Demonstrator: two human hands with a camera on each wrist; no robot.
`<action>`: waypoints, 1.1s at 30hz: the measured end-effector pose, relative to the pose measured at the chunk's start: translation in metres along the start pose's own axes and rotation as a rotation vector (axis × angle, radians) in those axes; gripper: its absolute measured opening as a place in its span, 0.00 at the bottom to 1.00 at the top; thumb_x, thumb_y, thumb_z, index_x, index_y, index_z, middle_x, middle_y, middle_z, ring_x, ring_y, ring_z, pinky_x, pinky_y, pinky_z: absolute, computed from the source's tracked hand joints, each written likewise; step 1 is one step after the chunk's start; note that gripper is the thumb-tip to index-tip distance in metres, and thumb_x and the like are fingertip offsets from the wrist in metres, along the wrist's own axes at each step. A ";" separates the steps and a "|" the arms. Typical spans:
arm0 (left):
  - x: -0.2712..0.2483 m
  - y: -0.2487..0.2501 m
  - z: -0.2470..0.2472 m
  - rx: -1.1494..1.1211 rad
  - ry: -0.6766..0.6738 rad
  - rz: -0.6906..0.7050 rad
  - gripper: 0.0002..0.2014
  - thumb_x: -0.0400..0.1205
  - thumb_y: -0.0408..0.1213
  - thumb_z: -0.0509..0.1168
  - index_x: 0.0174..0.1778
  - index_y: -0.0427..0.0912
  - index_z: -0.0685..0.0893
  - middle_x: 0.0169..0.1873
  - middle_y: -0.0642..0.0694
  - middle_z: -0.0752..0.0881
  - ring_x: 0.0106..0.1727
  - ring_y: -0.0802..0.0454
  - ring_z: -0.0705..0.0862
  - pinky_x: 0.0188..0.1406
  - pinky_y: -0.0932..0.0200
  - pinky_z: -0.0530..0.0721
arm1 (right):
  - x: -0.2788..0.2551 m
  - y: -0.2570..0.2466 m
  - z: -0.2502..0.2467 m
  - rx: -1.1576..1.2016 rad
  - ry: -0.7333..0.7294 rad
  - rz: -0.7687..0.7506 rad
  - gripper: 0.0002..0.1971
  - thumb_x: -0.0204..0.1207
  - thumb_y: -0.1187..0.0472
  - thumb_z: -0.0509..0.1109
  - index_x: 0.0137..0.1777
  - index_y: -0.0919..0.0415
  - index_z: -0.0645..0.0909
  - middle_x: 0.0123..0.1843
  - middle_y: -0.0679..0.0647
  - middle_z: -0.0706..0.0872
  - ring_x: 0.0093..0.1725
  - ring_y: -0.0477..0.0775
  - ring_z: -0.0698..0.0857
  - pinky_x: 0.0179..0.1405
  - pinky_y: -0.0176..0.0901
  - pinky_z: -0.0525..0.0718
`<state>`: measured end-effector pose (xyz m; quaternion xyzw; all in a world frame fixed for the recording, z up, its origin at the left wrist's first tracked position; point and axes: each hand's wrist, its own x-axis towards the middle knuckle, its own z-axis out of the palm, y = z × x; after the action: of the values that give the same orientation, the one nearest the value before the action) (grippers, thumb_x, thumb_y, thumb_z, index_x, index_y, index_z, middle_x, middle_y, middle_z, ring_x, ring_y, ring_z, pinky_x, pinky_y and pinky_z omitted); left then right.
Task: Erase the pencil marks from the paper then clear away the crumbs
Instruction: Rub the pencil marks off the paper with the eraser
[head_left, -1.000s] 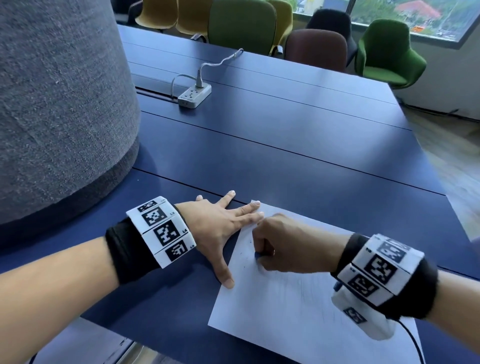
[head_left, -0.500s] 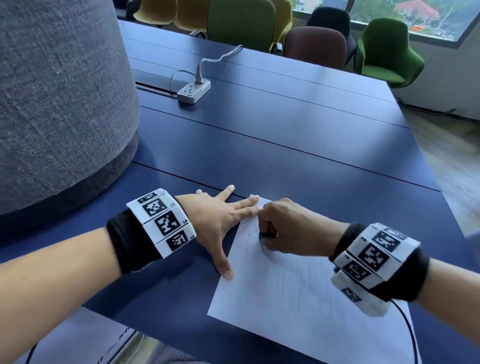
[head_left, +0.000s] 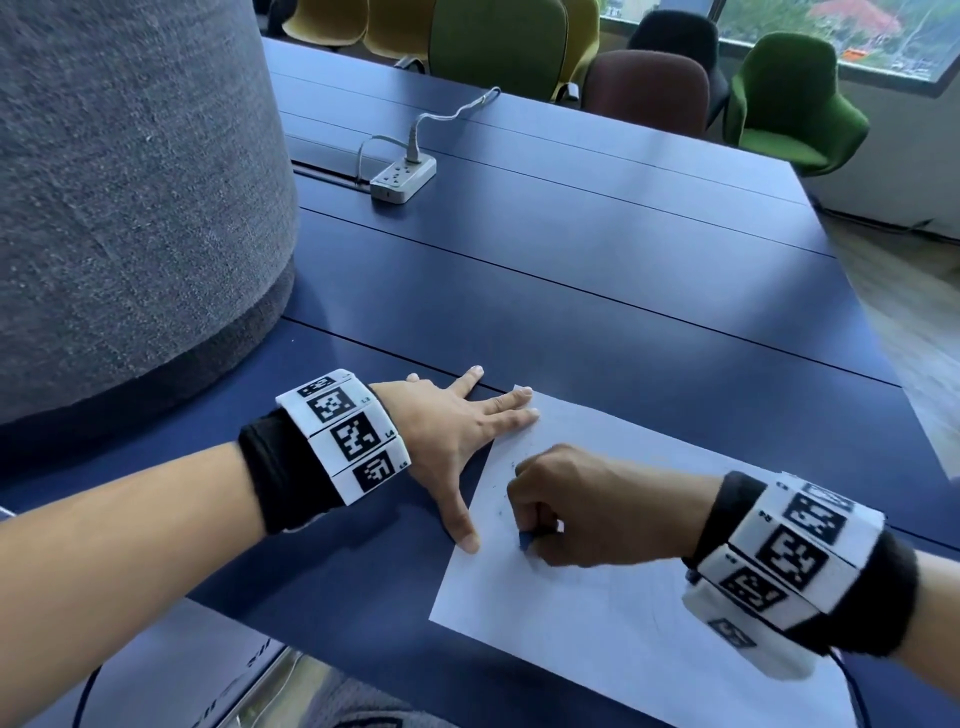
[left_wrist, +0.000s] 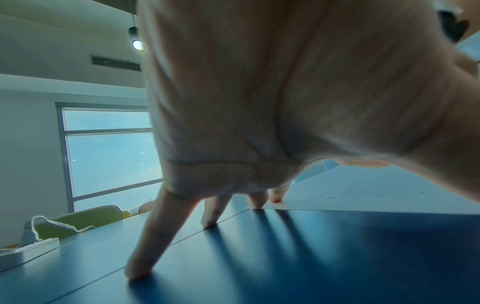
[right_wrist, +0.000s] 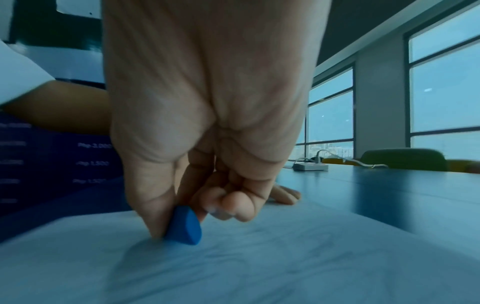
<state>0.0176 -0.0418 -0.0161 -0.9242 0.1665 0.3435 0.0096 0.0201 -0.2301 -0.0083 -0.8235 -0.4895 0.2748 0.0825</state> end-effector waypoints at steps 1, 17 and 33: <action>-0.001 0.000 0.000 -0.002 0.003 0.000 0.70 0.58 0.72 0.77 0.83 0.65 0.31 0.78 0.73 0.26 0.83 0.47 0.26 0.74 0.19 0.47 | 0.002 0.004 -0.003 0.005 0.037 0.015 0.02 0.69 0.62 0.70 0.39 0.60 0.81 0.39 0.52 0.86 0.40 0.54 0.82 0.44 0.54 0.83; -0.010 0.006 0.004 0.041 0.111 0.039 0.66 0.63 0.70 0.76 0.87 0.56 0.39 0.83 0.60 0.28 0.83 0.50 0.27 0.76 0.19 0.45 | -0.002 0.024 0.001 0.069 0.263 0.058 0.04 0.70 0.63 0.73 0.36 0.59 0.80 0.33 0.42 0.80 0.32 0.40 0.76 0.33 0.26 0.72; -0.023 0.018 0.015 0.077 0.074 0.073 0.72 0.61 0.72 0.75 0.85 0.49 0.31 0.85 0.57 0.33 0.85 0.57 0.34 0.74 0.16 0.45 | 0.005 0.012 -0.009 -0.017 0.229 0.073 0.05 0.67 0.65 0.72 0.34 0.56 0.79 0.36 0.52 0.85 0.36 0.54 0.80 0.41 0.51 0.82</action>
<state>-0.0140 -0.0501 -0.0112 -0.9285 0.2136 0.3027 0.0263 0.0356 -0.2309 -0.0073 -0.8674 -0.4487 0.1777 0.1209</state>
